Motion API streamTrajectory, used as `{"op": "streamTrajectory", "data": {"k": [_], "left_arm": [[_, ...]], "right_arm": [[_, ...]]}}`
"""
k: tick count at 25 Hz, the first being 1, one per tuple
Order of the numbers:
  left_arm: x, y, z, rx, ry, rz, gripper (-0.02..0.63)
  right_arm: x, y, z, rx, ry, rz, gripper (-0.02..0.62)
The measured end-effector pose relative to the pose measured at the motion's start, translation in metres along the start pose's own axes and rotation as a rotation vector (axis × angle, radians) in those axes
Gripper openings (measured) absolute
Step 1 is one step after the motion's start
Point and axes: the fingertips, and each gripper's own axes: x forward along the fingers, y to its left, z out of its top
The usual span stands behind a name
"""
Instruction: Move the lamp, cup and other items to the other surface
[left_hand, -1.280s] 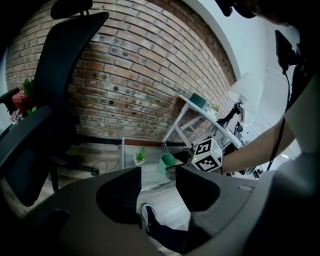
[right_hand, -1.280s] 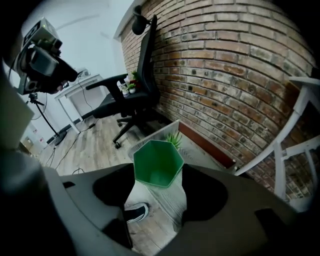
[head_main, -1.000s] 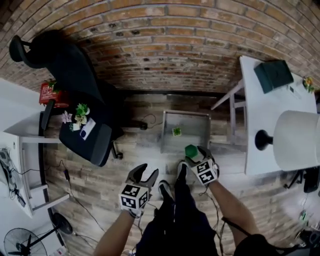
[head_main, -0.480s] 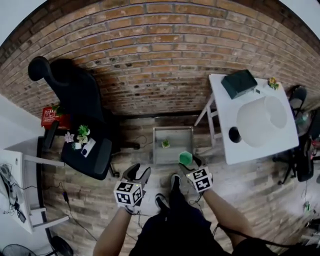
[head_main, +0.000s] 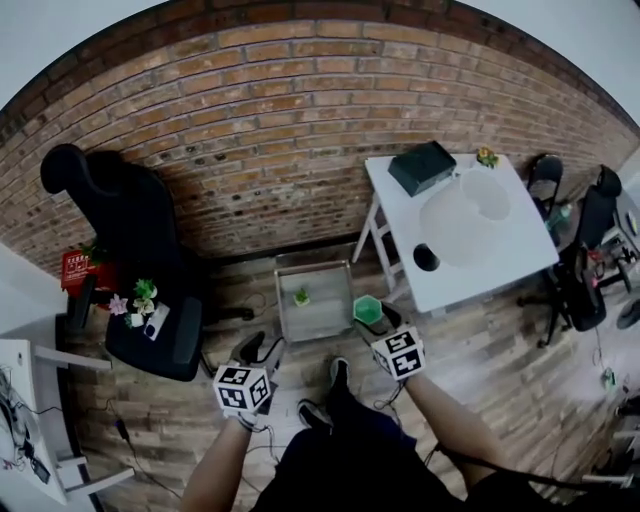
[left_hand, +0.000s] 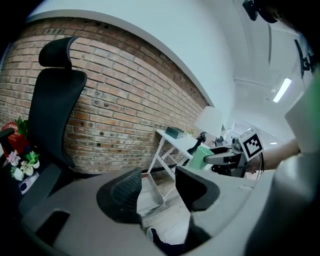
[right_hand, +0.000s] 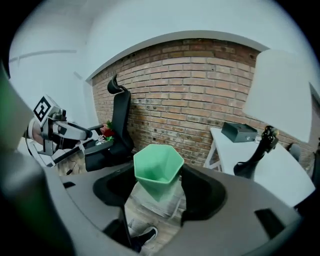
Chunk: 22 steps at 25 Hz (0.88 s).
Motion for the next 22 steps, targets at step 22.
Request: {"op": "streamTrajectory", "data": {"k": [22], "left_arm": [[0.081,-0.111,0.01,0.045,0.051,0.005,0.206]], "right_arm": [[-0.082,-0.215,-0.066,0.196,-0.067,-0.197,0.291]]}}
